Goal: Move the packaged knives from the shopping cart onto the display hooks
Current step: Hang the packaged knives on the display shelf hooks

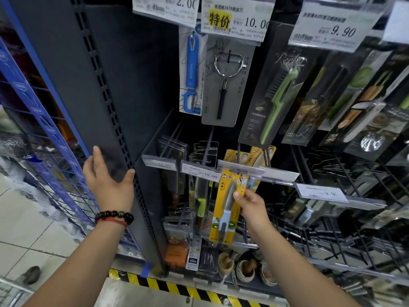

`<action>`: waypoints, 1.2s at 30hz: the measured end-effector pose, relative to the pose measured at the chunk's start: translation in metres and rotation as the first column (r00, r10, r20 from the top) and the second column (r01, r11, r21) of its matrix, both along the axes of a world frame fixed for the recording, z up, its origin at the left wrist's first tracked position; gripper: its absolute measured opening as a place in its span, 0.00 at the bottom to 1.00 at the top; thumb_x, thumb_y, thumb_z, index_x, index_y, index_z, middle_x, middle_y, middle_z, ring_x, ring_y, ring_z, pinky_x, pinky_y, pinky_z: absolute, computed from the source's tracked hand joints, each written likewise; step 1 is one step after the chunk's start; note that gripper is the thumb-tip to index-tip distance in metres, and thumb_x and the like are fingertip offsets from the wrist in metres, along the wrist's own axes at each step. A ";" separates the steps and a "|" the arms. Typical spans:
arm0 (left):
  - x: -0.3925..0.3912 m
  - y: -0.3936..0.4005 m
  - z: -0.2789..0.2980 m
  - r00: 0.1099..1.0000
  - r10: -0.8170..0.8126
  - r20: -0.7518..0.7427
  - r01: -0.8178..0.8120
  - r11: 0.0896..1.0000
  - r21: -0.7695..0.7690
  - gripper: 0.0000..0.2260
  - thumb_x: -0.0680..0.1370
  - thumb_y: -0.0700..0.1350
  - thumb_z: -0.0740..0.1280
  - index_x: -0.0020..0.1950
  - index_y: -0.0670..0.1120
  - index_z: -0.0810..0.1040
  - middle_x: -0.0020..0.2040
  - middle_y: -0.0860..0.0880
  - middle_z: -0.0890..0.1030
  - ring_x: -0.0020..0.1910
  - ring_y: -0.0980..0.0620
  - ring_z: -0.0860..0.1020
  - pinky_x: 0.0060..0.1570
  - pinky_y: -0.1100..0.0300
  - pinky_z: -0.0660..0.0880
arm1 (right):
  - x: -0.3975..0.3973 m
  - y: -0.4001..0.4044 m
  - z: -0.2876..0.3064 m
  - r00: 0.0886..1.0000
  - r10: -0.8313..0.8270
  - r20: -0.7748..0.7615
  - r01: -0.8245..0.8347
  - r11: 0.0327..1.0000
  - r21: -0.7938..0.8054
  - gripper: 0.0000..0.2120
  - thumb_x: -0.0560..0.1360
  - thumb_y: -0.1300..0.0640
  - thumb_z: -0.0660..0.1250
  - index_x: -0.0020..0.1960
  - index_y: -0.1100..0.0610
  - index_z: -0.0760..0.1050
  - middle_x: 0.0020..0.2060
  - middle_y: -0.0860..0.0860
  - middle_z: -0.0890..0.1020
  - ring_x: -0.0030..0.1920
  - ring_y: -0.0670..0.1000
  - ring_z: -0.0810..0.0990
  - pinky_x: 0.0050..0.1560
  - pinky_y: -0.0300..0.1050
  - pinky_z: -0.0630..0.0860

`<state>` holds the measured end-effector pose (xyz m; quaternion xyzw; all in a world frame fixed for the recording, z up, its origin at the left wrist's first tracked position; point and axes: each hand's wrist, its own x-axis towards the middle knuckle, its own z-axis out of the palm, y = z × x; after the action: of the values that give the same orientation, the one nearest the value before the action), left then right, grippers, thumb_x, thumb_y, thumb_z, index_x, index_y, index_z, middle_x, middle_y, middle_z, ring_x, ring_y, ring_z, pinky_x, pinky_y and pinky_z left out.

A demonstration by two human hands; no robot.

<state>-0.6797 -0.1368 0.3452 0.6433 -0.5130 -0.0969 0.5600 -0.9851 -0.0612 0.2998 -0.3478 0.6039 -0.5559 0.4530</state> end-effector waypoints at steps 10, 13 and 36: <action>0.001 0.000 -0.001 1.000 -0.003 0.011 0.003 1.000 0.008 0.41 0.72 0.42 0.75 0.79 0.50 0.54 0.74 0.42 0.58 0.73 0.45 0.60 0.72 0.55 0.59 | -0.001 -0.001 -0.001 0.999 -0.022 0.026 0.023 1.000 -0.011 0.06 0.79 0.58 0.66 0.52 0.54 0.82 0.51 0.53 0.85 0.56 0.57 0.81 0.66 0.63 0.71; 0.001 -0.001 -0.001 1.000 -0.004 0.015 0.004 1.000 0.010 0.41 0.73 0.42 0.74 0.79 0.50 0.54 0.74 0.42 0.58 0.73 0.46 0.60 0.72 0.55 0.60 | -0.002 -0.006 0.002 0.999 -0.025 0.027 0.025 1.000 -0.019 0.07 0.79 0.56 0.66 0.53 0.54 0.82 0.52 0.55 0.85 0.57 0.59 0.81 0.66 0.65 0.70; 0.002 0.000 -0.002 0.999 -0.012 0.037 0.013 0.999 -0.029 0.41 0.72 0.40 0.75 0.79 0.47 0.56 0.73 0.39 0.60 0.72 0.43 0.62 0.70 0.62 0.58 | 0.000 0.001 0.008 0.998 -0.056 0.008 0.056 0.994 -0.089 0.09 0.80 0.57 0.64 0.49 0.51 0.83 0.51 0.58 0.84 0.57 0.64 0.79 0.64 0.66 0.72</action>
<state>-0.6775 -0.1371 0.3428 0.6334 -0.5287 -0.0810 0.5592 -0.9856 -0.0607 0.3079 -0.3492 0.5867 -0.5959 0.4228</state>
